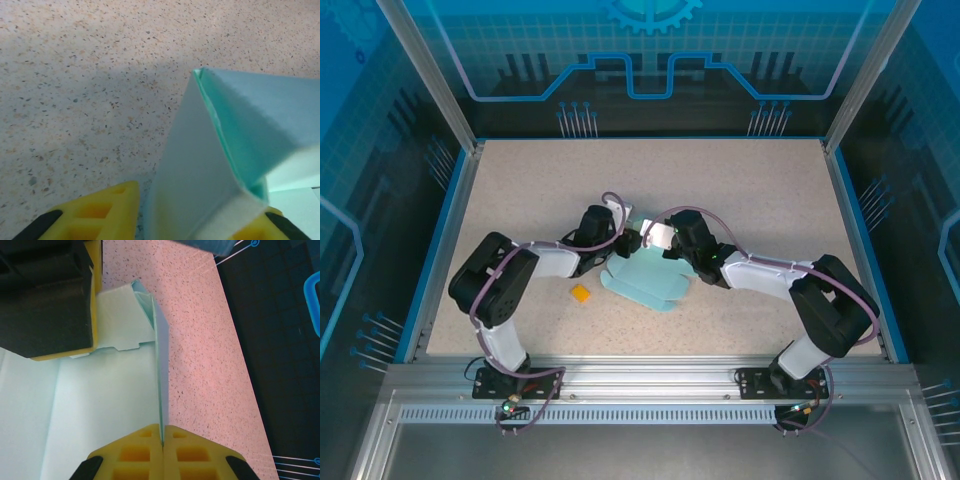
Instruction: Fold the paper box
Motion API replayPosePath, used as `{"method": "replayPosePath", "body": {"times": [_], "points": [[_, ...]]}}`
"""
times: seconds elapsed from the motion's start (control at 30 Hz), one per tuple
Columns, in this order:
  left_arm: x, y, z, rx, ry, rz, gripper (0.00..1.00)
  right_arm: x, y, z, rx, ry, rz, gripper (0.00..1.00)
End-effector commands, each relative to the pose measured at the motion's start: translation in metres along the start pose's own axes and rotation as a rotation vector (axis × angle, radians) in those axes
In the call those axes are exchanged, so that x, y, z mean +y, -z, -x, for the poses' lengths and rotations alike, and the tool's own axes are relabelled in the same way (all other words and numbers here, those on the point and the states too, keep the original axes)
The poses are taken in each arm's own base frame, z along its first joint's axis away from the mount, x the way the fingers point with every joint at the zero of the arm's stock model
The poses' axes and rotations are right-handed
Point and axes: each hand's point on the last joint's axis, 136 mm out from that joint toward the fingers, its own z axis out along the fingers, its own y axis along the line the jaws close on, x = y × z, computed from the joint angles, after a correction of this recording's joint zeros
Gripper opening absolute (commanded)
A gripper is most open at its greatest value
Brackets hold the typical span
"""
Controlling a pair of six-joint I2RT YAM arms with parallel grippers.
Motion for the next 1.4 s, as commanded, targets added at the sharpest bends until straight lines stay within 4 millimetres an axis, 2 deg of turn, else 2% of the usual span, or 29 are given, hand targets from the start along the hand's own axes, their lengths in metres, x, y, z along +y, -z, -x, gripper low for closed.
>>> {"method": "replayPosePath", "body": {"times": [0.0, 0.2, 0.4, 0.67, 0.7, 1.0, 1.2, 1.3, 1.33, 1.37], "points": [[0.011, -0.008, 0.013, -0.032, 0.013, 0.036, 0.27, 0.0, 0.009, 0.013, -0.061, -0.026, 0.023, 0.0], [0.025, -0.011, 0.015, -0.073, 0.056, 0.13, 0.14, 0.015, 0.012, 0.015, -0.07, -0.022, 0.05, 0.0], [0.012, -0.013, 0.019, -0.119, -0.01, 0.086, 0.07, 0.016, 0.013, 0.014, -0.066, -0.045, 0.042, 0.0], [-0.001, -0.007, 0.014, -0.145, -0.131, 0.059, 0.05, 0.004, 0.016, 0.016, -0.076, -0.109, 0.031, 0.16], [-0.002, -0.006, 0.013, -0.147, -0.14, 0.055, 0.04, 0.008, 0.018, 0.014, -0.066, -0.117, 0.053, 0.18], [-0.008, -0.004, 0.008, -0.153, -0.19, 0.035, 0.04, 0.002, 0.04, 0.033, -0.161, -0.282, 0.161, 0.4], [-0.013, -0.006, 0.005, -0.158, -0.202, 0.034, 0.04, -0.014, 0.059, 0.048, -0.269, -0.486, 0.287, 0.51], [-0.015, -0.007, 0.002, -0.153, -0.207, 0.03, 0.05, -0.027, 0.064, 0.044, -0.315, -0.634, 0.354, 0.54], [-0.016, -0.007, 0.001, -0.151, -0.209, 0.028, 0.05, -0.044, 0.064, 0.047, -0.337, -0.68, 0.347, 0.55], [-0.016, -0.007, 0.001, -0.152, -0.208, 0.029, 0.05, -0.05, 0.059, 0.043, -0.322, -0.725, 0.356, 0.56]]}}
